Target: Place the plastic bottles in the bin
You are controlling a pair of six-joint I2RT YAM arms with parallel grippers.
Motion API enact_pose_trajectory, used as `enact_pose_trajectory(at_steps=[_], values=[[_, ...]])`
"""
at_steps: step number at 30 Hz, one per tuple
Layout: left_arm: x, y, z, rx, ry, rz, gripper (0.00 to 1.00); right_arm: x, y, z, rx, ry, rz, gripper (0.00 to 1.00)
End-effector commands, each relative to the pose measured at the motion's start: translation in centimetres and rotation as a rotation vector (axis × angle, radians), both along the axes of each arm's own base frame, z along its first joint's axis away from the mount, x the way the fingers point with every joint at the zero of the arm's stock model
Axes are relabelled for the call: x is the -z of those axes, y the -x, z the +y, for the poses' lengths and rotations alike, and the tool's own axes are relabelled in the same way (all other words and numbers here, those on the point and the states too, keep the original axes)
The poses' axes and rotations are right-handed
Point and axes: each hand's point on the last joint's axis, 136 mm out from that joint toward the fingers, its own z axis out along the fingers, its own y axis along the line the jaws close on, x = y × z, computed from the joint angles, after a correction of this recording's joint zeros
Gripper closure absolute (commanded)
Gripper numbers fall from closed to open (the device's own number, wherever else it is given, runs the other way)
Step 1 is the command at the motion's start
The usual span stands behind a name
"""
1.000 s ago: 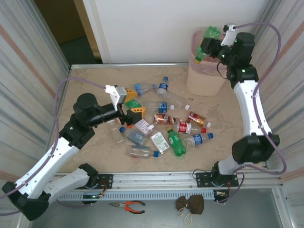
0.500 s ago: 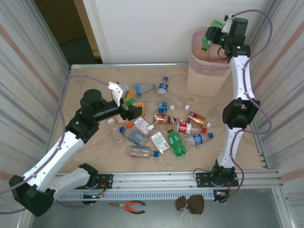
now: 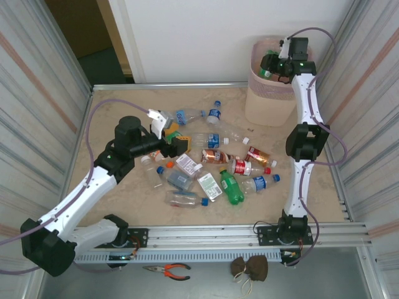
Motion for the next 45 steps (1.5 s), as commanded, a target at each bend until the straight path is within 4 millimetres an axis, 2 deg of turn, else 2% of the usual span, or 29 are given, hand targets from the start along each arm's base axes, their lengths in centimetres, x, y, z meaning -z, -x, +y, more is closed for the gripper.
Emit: enact_pose_trajectory(at_steps=[1,4,10,18,20,23,30,39,42,45], values=[[-0.5,-0.1,0.1,0.003,0.011,-0.026,0.19,1.0,2.1,1.4,-0.08,0.038,0.083,0.6],[-0.3,0.1,0.1,0.009,0.008,-0.017,0.19,1.9,3.8,1.8,-0.106,0.043,0.157,0.6],[-0.2,0.4,0.2,0.008,0.003,0.001,0.2,2.6,6.6,2.5,-0.143,0.027,0.262,0.6],[0.0,0.6,0.7,-0.014,-0.016,0.029,0.21,3.0,9.2,3.6,-0.174,0.003,0.356,0.59],[0.1,0.6,0.8,-0.022,-0.024,0.04,0.22,3.0,9.5,3.7,-0.174,-0.004,0.369,0.56],[0.5,0.3,1.2,-0.053,-0.041,0.063,0.22,2.7,9.7,3.7,-0.17,-0.006,0.37,0.45],[1.7,-0.1,1.8,-0.103,-0.067,0.121,0.23,1.0,9.7,3.8,-0.165,-0.008,0.327,0.28],[3.2,-0.2,3.1,-0.194,-0.089,0.216,0.25,-2.4,10.7,3.1,-0.134,0.026,0.26,0.27],[4.3,-0.5,4.3,-0.281,-0.112,0.289,0.27,-4.2,11.3,2.3,-0.097,0.05,0.225,0.27],[6.1,-0.8,6.4,-0.431,-0.155,0.394,0.28,-6.2,12.1,1.5,-0.059,0.079,0.188,0.27]])
